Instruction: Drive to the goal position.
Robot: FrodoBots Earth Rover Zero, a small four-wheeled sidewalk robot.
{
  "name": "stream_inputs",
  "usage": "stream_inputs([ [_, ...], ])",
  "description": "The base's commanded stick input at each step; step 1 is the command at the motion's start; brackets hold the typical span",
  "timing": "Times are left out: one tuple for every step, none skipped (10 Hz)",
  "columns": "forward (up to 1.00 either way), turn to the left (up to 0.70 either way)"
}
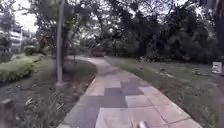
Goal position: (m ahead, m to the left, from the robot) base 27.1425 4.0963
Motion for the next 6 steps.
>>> stream_inputs([
  [1.0,0.0],
  [1.0,-0.01],
  [1.0,-0.11],
  [1.0,-0.4],
  [1.0,-0.09],
  [1.0,0.0],
])
